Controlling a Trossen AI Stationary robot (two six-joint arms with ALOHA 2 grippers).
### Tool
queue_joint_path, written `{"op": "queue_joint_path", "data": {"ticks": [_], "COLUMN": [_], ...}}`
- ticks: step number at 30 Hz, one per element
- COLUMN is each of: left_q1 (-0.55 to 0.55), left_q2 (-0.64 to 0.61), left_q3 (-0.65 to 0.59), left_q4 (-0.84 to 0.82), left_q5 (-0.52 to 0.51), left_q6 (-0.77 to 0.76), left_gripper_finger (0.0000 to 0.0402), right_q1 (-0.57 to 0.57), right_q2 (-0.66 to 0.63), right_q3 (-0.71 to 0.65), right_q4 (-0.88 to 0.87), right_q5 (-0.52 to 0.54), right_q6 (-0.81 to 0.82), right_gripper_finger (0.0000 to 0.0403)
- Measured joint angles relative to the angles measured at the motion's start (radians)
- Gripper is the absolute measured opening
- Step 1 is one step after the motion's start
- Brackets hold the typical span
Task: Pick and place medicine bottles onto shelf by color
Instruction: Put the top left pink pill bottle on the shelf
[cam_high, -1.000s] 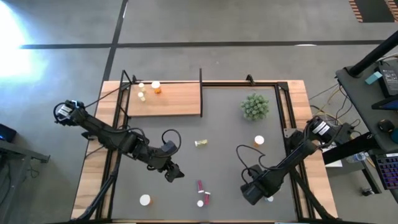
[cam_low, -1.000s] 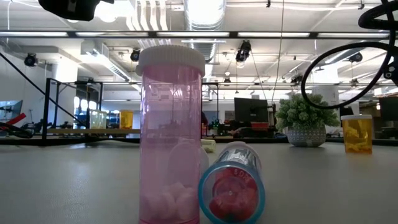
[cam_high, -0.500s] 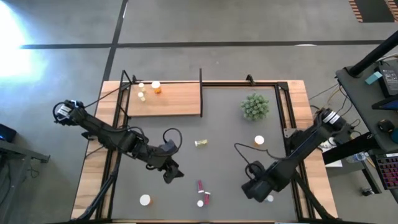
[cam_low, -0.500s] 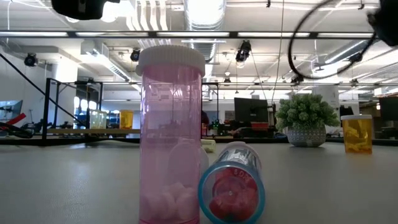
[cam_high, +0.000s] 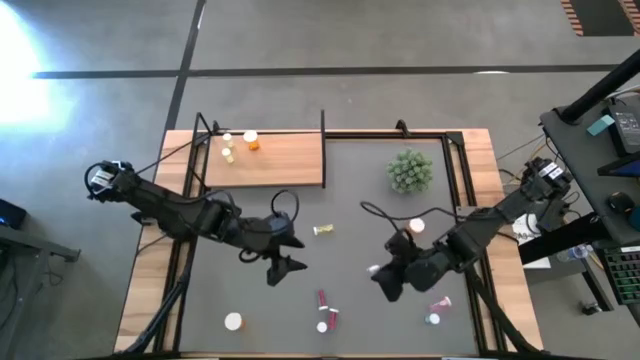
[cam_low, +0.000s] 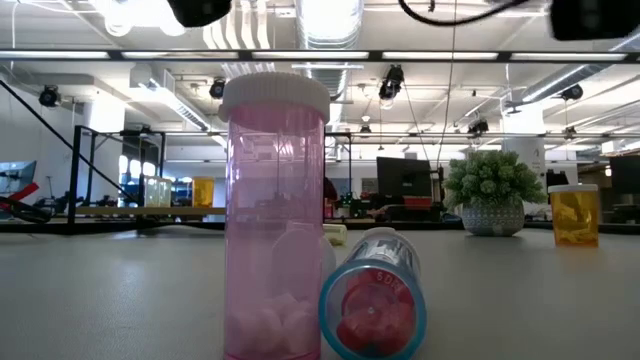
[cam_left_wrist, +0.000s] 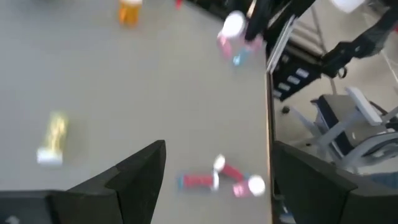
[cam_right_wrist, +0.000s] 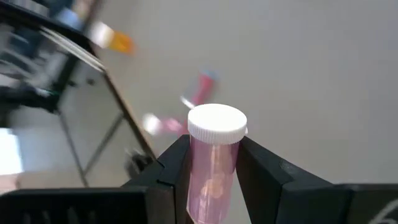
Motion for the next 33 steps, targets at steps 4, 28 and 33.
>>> {"op": "queue_joint_path", "data": {"ticks": [4, 28, 33], "left_q1": [0.013, 0.204, 0.248], "left_q2": [0.0, -0.005, -0.005], "left_q3": [0.0, 0.003, 0.004], "left_q4": [0.106, 0.344, 0.391], "left_q5": [-0.009, -0.213, -0.197], "left_q6": [0.103, 0.158, 0.165], "left_gripper_finger": [0.0272, 0.0272, 0.0272], "right_q1": [-0.056, -0.419, -0.469], "right_q2": [0.0, -0.062, -0.061], "right_q3": [0.0, 0.001, 0.001], "right_q4": [0.18, 0.671, 0.692], "right_q5": [0.013, 0.005, 0.003], "right_q6": [-0.154, -0.912, -0.958], "right_gripper_finger": [0.0107, 0.0107, 0.0107]}}
